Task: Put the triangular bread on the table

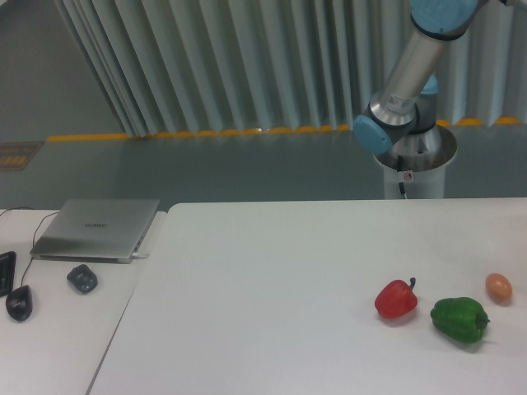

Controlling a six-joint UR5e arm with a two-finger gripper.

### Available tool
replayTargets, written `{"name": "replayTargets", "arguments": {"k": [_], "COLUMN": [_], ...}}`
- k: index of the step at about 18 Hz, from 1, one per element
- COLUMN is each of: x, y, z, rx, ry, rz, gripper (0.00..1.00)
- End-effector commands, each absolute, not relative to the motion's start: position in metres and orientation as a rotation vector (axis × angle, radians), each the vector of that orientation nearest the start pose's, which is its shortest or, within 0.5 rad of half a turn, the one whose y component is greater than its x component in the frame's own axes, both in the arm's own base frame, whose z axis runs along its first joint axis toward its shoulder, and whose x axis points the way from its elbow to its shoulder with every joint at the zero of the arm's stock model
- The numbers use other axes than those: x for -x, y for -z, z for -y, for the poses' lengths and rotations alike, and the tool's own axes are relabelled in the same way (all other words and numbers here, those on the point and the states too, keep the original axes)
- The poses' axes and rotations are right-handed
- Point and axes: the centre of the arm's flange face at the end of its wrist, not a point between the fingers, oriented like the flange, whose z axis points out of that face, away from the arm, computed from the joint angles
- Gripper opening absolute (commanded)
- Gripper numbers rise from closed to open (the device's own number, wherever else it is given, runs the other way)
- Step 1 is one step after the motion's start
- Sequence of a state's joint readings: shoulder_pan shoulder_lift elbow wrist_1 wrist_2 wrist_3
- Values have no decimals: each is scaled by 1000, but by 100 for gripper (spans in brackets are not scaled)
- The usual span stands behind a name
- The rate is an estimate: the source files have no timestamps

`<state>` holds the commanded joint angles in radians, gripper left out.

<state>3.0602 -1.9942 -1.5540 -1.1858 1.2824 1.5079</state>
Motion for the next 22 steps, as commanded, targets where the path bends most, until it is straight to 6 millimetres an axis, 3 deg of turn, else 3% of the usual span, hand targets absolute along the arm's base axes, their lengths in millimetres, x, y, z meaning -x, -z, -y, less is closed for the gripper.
{"name": "replayTargets", "arguments": {"k": [5,11,14,16,22], "x": [609,584,553,521,466], "y": [-333,-395,-419,-437,-448], "z": [-205,-201,-225,-247,-281], "rx": [2854,2854,2847,2843,2840], "ry": [13,47,65,67,62], "rz": [-49,-89,-140,-186,-303], "gripper": [20,20,21,21,21]}}
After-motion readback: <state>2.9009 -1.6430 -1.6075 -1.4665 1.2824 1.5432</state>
